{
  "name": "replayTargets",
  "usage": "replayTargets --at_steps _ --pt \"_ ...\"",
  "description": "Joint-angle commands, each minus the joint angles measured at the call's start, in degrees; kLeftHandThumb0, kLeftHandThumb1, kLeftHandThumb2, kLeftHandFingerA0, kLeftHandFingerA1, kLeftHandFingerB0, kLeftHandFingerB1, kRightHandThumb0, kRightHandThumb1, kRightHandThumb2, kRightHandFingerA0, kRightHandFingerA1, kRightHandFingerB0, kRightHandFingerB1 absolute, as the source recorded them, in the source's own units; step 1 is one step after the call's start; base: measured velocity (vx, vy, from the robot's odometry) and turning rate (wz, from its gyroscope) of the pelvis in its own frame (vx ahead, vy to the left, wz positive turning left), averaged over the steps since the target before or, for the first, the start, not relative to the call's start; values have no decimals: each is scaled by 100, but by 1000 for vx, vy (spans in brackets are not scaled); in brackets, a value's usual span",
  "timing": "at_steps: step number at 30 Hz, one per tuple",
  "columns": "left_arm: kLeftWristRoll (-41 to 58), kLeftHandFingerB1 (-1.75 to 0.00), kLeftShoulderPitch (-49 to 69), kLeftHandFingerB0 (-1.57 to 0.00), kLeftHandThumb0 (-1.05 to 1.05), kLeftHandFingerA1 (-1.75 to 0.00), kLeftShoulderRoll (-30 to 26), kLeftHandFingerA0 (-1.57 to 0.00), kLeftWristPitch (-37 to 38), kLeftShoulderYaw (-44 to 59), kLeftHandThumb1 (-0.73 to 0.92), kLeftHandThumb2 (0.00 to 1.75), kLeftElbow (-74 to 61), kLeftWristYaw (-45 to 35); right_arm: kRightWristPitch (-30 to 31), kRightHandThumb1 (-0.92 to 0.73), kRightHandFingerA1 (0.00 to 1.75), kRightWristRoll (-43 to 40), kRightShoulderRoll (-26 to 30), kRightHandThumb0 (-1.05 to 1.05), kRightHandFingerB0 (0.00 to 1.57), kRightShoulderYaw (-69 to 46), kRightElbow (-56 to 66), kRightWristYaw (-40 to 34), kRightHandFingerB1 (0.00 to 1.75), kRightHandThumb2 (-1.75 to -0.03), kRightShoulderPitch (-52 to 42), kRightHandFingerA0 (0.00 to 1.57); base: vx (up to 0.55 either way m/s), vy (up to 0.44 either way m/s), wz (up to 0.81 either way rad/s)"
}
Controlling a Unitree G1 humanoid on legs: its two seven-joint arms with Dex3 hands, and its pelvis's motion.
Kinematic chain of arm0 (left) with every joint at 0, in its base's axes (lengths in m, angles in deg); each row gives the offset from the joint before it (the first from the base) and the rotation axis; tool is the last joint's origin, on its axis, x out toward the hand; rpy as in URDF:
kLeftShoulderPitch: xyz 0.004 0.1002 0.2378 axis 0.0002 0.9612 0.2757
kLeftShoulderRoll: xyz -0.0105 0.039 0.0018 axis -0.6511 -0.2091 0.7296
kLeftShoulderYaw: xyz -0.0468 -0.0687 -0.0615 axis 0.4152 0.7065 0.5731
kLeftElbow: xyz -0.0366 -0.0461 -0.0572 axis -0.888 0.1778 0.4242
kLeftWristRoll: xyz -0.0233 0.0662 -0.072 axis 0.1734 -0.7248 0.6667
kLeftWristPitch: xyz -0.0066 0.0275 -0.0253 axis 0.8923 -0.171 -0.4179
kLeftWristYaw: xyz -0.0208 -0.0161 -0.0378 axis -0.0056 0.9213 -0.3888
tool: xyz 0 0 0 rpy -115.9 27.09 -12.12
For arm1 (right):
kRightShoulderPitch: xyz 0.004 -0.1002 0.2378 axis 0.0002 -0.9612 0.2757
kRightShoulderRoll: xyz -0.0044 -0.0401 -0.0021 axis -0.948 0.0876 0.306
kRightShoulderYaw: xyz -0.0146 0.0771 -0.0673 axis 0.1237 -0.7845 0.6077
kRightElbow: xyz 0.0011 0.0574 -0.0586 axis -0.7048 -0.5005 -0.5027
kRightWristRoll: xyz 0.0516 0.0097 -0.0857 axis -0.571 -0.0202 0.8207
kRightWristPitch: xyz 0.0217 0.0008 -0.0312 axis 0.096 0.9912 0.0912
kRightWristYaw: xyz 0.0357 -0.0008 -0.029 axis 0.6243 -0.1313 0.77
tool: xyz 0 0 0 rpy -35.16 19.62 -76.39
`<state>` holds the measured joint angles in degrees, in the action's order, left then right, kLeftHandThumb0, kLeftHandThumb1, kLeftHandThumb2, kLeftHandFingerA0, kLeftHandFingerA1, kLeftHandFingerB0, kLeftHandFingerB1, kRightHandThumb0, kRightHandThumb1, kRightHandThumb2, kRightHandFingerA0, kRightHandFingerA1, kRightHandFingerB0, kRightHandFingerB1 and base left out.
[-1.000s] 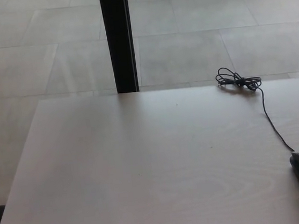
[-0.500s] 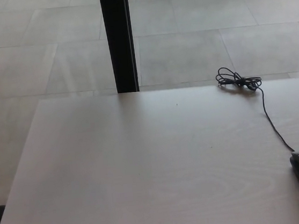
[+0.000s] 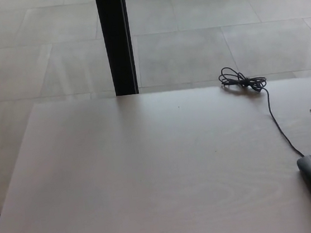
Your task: The robot uses its right fingers to click on the left button of the black mouse placed on the table.
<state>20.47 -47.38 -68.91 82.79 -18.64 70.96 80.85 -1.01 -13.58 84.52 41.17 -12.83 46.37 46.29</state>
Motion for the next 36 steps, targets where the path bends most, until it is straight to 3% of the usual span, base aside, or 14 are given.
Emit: replayTargets --at_steps 1,3,5,12,15,18,19,20,25,28,31,33,35,36 --pt "124 -59 74 -72 -88 -60 -68 -78 141 62 92 88 -58 -14 157 -84 50 -691 65 -72 46 -623 304 358 41 -65 426 45 45 -15 6" --pt "116 -60 90 -73 -88 -60 -62 -79 167 55 92 87 -71 -2 158 -71 61 -726 87 -74 35 -755 371 409 52 -110 465 42 19 -7 4" --pt "47 -60 99 -73 -90 -58 -62 -74 200 -6 92 99 -72 64 135 -84 49 -774 151 -73 47 -899 450 411 42 -65 466 46 0 0 0" --pt "74 -64 76 -66 -72 -65 -74 -70 176 -21 81 128 -7 52 78 -86 50 -779 465 -79 47 -1238 539 334 42 -66 282 48 0 0 0" --pt "117 -58 62 -71 -89 -60 -74 -77 136 8 92 88 4 30 -19 -65 62 -971 582 -70 34 -1477 471 325 52 -109 159 49 0 0 0" --pt "69 -61 123 -76 -86 -60 -44 -77 229 -31 92 87 -47 54 124 -84 53 -1202 752 -78 48 -1907 424 292 42 -65 -60 54 0 0 0" --pt "65 -59 114 -73 -87 -59 -56 -76 186 -38 92 90 -46 70 97 -85 62 -1298 814 -78 47 -2064 381 279 42 -66 -150 68 0 0 0" --pt "104 -59 85 -72 -90 -58 -64 -76 194 -7 92 98 20 0 168 -79 153 -1722 874 -82 49 -2633 342 208 45 -69 -453 100 0 0 0" --pt "97 -57 111 -69 -88 -58 -40 -76 209 -14 92 90 -18 16 161 -63 134 -2420 710 -64 50 -3749 463 308 64 -108 -1229 124 0 0 0" --pt "109 -58 126 -68 -87 -58 -20 -75 251 -2 92 87 32 -32 419 -84 141 -3207 354 -74 56 -4701 475 446 43 -65 -1796 82 0 0 0" --pt "166 -57 140 -65 -90 -59 -24 -71 187 29 92 89 6 -138 773 -79 166 -3890 -107 -70 76 -5483 421 391 107 -70 -2061 89 0 0 0" --pt "150 -57 122 -69 -85 -58 -3 -75 171 28 92 88 -11 2 1130 -69 138 -4286 -407 -71 64 -5877 610 518 77 -109 -2323 119 0 0 0" --pt "114 -57 119 -65 -92 -59 -21 -74 141 -1 92 93 -2 36 1466 -87 85 -4714 -785 -73 52 -6310 570 468 47 -66 -2456 85 0 0 0" --pt "90 -56 115 -63 -92 -59 -32 -75 143 -23 92 93 47 -3 1513 -86 119 -4944 -909 -73 60 -6535 397 455 54 -66 -2418 91 0 0 0"
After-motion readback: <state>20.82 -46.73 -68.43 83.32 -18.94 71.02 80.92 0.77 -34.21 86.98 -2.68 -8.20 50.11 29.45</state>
